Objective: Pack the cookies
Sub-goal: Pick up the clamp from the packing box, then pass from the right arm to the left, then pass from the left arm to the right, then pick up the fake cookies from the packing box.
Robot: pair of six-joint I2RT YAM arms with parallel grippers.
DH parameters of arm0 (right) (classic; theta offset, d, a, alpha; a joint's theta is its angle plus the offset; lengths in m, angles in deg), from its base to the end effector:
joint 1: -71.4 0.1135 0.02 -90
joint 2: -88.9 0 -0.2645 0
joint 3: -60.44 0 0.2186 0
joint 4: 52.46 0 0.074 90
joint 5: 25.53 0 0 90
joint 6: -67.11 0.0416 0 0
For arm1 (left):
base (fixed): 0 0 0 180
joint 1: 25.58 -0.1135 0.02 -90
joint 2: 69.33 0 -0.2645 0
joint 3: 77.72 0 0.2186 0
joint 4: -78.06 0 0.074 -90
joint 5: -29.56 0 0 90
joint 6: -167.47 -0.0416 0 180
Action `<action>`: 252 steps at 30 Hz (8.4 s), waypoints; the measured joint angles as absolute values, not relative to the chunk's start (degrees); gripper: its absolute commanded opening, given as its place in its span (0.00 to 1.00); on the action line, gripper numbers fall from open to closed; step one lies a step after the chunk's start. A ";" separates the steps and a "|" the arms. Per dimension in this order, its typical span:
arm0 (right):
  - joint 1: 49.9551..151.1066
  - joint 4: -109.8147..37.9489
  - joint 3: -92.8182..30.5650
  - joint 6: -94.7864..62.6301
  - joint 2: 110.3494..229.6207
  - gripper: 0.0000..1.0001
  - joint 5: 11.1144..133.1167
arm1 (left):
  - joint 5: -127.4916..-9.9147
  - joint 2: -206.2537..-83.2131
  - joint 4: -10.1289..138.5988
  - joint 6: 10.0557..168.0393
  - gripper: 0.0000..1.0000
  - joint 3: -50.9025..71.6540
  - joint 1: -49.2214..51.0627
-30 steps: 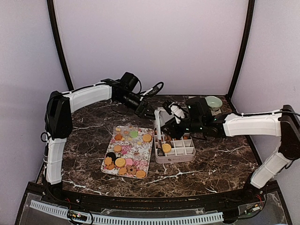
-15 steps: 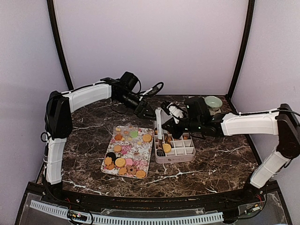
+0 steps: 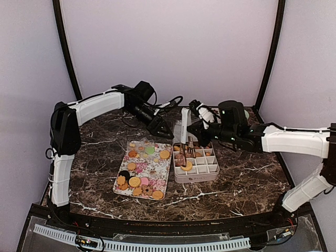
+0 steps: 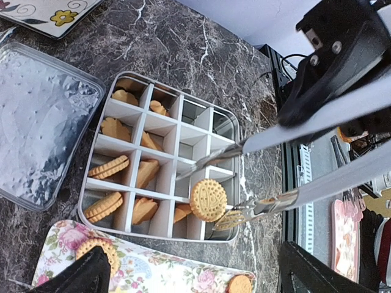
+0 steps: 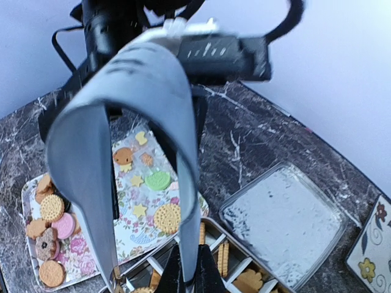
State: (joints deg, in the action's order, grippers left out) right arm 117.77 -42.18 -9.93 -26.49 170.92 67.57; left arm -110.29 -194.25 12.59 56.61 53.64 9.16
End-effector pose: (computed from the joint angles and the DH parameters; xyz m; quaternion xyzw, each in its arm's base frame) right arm 0.2085 0.2220 0.2881 -0.3636 0.7445 0.2249 0.5128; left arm 0.3439 -0.2772 0.2684 0.5071 0.7206 -0.4324 0.1913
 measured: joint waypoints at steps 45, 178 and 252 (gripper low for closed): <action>117.38 -62.20 -6.95 -6.25 167.36 0.00 73.95 | -121.61 -175.02 9.27 45.72 0.68 34.61 9.23; 121.77 -22.90 -13.27 -16.43 159.25 0.36 72.11 | -104.08 -163.69 8.85 48.12 0.76 22.85 -11.19; 138.62 -25.20 -16.05 -24.85 167.97 0.18 40.33 | -105.63 -163.67 7.17 47.25 0.76 23.31 -11.60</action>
